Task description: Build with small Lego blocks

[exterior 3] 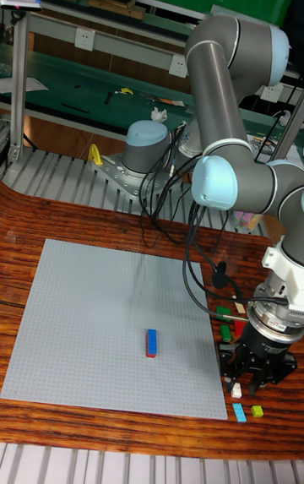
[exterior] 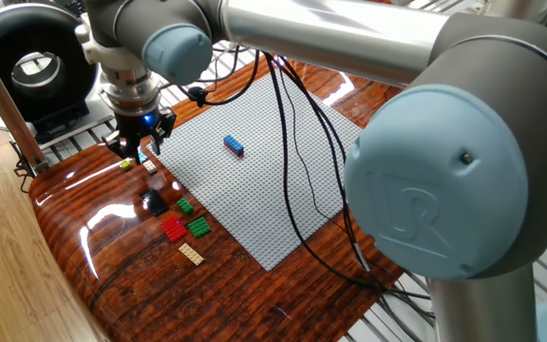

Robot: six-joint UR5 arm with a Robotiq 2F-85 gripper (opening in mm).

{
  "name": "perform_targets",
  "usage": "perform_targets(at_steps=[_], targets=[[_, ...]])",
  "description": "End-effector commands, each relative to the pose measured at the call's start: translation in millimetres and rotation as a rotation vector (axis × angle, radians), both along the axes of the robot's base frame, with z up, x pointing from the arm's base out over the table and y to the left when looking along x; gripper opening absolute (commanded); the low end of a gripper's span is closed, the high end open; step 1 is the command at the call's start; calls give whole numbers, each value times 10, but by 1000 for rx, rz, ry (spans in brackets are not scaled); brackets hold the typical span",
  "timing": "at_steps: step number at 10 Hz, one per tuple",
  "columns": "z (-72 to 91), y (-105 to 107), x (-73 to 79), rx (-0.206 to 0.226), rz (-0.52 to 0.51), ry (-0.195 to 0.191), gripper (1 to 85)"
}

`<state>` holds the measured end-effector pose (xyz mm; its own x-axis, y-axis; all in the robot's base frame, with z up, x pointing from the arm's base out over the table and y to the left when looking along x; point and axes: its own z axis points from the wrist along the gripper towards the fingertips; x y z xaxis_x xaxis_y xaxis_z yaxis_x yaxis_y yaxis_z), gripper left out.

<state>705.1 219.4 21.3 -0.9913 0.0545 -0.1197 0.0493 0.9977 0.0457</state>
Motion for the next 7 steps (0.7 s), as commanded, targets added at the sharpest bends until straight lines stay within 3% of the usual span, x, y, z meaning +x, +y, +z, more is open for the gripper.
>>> perform_targets(at_steps=[1,7], targets=[[9,-3,44,11,-19,-12,420],[-83,99,-118,11,-52,-23,410]])
